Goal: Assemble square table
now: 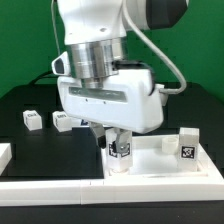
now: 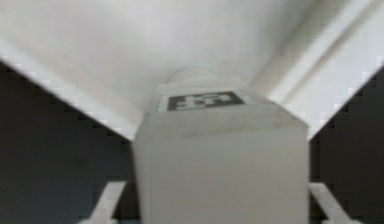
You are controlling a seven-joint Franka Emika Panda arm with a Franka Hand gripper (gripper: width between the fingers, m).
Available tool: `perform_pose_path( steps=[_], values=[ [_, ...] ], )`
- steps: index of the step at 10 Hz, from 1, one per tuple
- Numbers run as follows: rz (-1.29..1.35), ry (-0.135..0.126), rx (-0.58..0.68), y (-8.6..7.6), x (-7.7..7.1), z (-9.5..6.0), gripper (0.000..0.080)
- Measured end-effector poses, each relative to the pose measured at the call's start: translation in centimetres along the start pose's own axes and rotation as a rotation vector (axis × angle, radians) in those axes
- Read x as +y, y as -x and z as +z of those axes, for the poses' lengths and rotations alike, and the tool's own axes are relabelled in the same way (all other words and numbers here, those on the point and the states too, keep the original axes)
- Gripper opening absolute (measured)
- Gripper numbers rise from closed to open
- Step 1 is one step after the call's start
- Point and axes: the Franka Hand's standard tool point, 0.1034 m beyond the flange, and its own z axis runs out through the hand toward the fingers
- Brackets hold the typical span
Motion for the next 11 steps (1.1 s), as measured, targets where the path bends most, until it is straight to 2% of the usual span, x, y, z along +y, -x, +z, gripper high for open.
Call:
perform_pose_path(
  steps=[1, 3, 4, 6, 7, 8, 9, 10, 11],
  values=[
    [0.292, -0.040, -0.025, 0.2, 0.3, 0.1, 0.0291],
    [0.534, -0.094, -0.023, 0.2, 0.9, 0.1, 0.0291],
    [0.599, -0.097, -0.032, 0.2, 1.0, 0.2, 0.0291],
    [0.571, -0.098, -0.030, 0.2, 1.0, 0.1, 0.0305],
    [0.497, -0.085, -0.022, 0.5, 0.7, 0.2, 0.0305],
    [0.227, -0.045, 0.020, 1.2, -0.7, -0.1, 0.0509],
    [0.094, -0.037, 0.024, 1.7, -1.3, -0.2, 0.0509],
    [0.052, -0.036, 0.024, 1.5, -1.2, -0.2, 0.0624],
    [-0.045, -0.034, 0.027, 1.5, -1.1, -0.2, 0.0642]
  ],
)
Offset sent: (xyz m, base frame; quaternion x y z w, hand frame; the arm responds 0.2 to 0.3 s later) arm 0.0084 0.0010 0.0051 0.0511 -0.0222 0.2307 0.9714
